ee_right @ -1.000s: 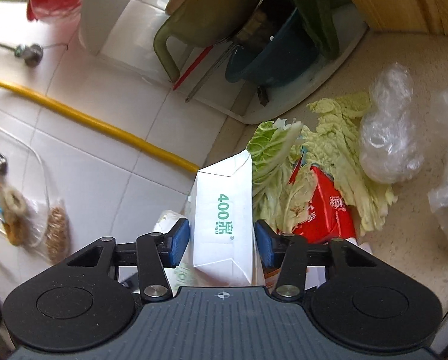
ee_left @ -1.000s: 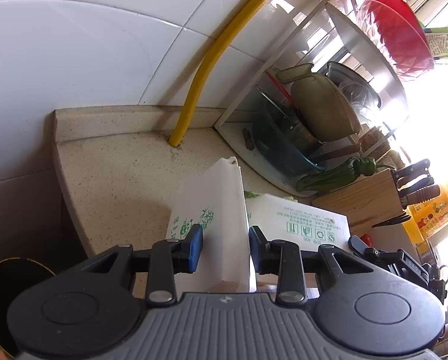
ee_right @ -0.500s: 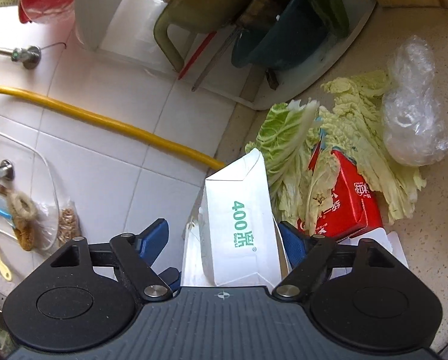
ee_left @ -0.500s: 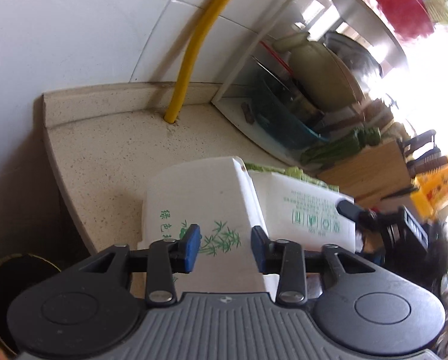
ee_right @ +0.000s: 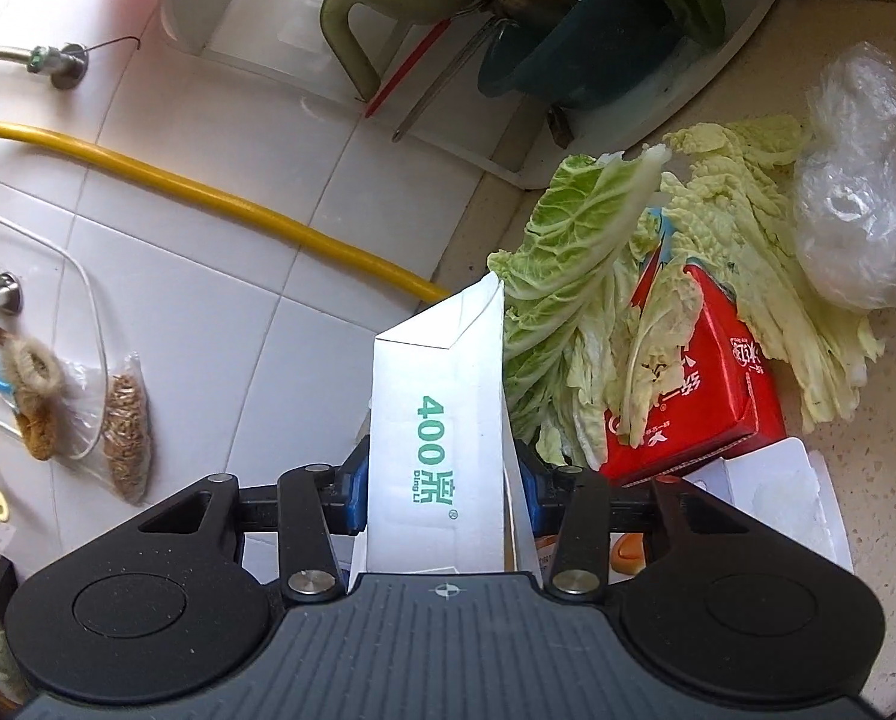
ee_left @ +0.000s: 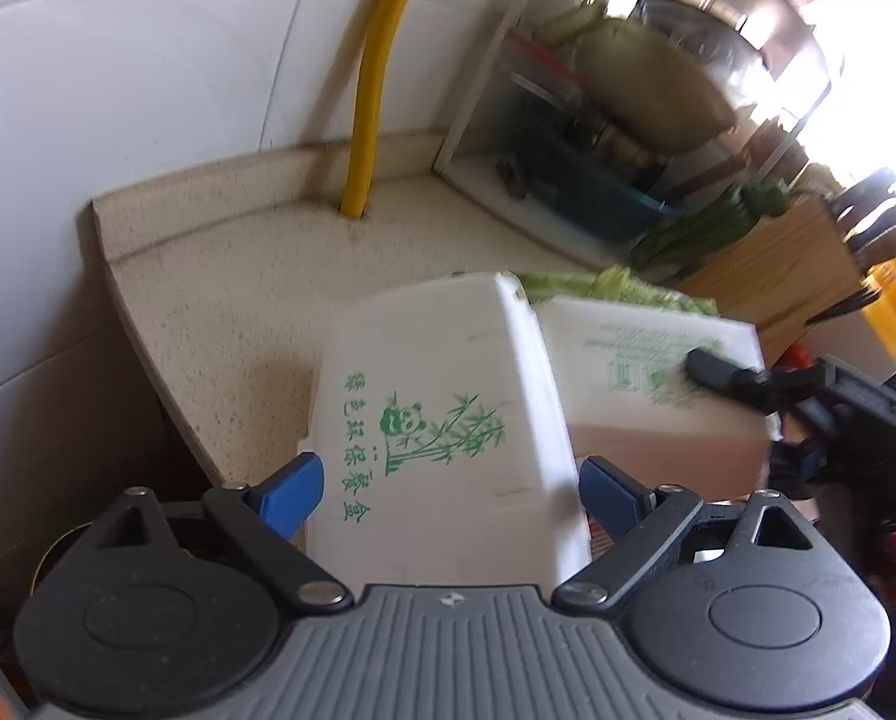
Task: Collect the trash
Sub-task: 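Lift both white foam boxes off the counter with both grippers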
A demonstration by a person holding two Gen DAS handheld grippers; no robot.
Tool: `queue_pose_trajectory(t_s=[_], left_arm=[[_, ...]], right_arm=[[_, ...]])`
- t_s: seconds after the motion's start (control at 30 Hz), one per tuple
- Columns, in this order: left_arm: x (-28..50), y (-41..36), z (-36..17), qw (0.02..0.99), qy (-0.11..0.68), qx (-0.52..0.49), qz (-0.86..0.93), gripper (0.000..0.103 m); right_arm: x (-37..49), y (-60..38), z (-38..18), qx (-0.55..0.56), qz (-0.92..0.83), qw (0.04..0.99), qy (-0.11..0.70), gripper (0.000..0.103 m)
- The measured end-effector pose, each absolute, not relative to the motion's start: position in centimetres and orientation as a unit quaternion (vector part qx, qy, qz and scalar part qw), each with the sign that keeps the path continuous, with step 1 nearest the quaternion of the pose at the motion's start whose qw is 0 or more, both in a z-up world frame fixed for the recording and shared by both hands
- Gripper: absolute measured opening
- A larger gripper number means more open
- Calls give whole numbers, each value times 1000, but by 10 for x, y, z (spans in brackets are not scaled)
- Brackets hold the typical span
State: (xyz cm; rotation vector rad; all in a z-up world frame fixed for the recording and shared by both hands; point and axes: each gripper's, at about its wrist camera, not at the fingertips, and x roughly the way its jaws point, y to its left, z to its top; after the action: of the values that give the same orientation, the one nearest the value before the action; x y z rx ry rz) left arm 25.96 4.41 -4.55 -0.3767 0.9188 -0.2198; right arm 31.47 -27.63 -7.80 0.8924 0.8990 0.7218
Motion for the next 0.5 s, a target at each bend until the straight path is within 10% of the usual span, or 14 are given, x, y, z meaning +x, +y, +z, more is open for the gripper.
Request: queue_pose_trajectory(t_s=[0.5], left_arm=[[292,52,-69,858,450,-219,-119,102]], right_arm=[[316,-267,-78,389,335,746,423,55]])
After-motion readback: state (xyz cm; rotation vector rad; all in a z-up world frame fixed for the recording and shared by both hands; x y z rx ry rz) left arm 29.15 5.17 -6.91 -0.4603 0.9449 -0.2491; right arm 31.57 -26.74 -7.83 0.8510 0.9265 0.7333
